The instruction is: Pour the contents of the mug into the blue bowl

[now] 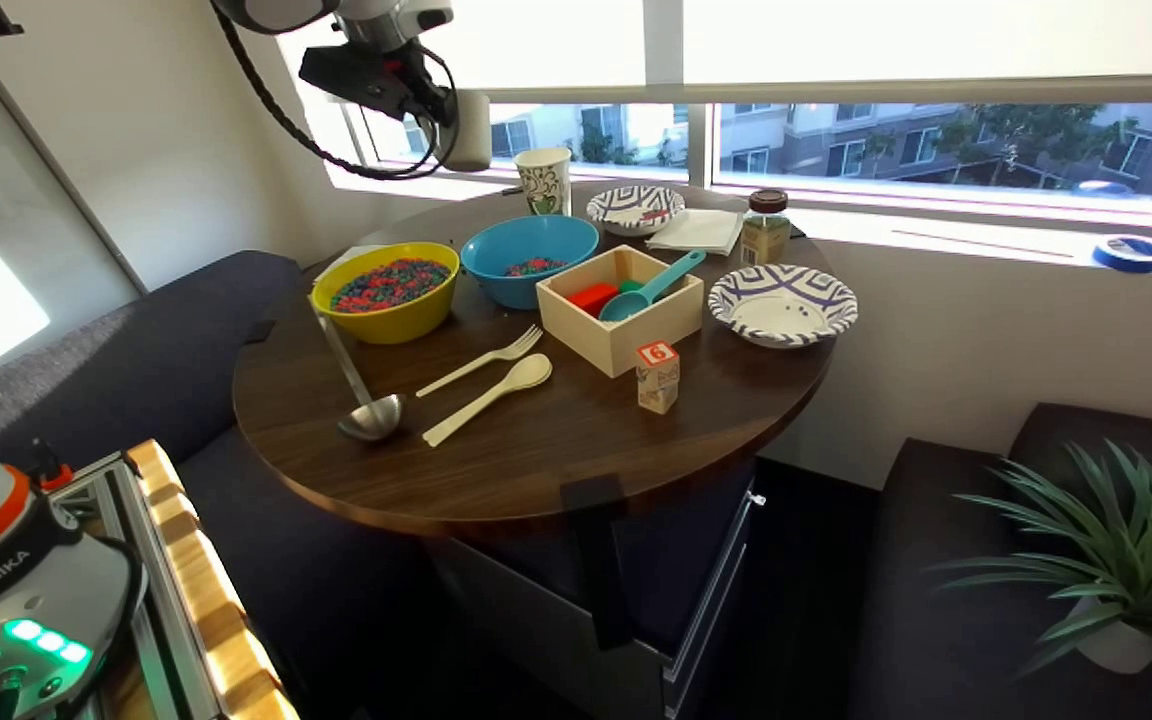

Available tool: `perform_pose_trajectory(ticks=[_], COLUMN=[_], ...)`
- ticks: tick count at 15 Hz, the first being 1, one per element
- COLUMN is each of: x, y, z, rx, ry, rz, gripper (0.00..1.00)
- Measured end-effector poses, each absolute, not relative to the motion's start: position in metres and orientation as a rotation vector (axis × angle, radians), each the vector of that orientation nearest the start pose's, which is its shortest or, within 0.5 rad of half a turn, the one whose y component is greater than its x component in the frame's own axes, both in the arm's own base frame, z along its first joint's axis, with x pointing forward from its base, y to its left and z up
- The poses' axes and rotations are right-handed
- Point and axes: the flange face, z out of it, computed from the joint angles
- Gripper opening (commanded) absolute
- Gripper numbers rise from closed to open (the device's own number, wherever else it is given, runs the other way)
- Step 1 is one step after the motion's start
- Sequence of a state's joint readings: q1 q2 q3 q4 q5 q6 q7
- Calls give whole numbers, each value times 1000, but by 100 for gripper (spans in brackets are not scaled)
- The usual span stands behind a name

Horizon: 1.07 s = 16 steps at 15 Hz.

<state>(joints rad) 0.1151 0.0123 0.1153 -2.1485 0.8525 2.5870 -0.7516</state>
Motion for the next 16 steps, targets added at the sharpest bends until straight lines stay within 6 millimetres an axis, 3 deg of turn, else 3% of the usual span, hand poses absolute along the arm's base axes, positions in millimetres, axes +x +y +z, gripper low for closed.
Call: perform_pose_trajectory(ticks=[8,16], x=[559,561], y=[120,115], z=[440,377], rx=[-2489,-2301], ry=[-462,-480], rz=[-759,-901], gripper=[1,1])
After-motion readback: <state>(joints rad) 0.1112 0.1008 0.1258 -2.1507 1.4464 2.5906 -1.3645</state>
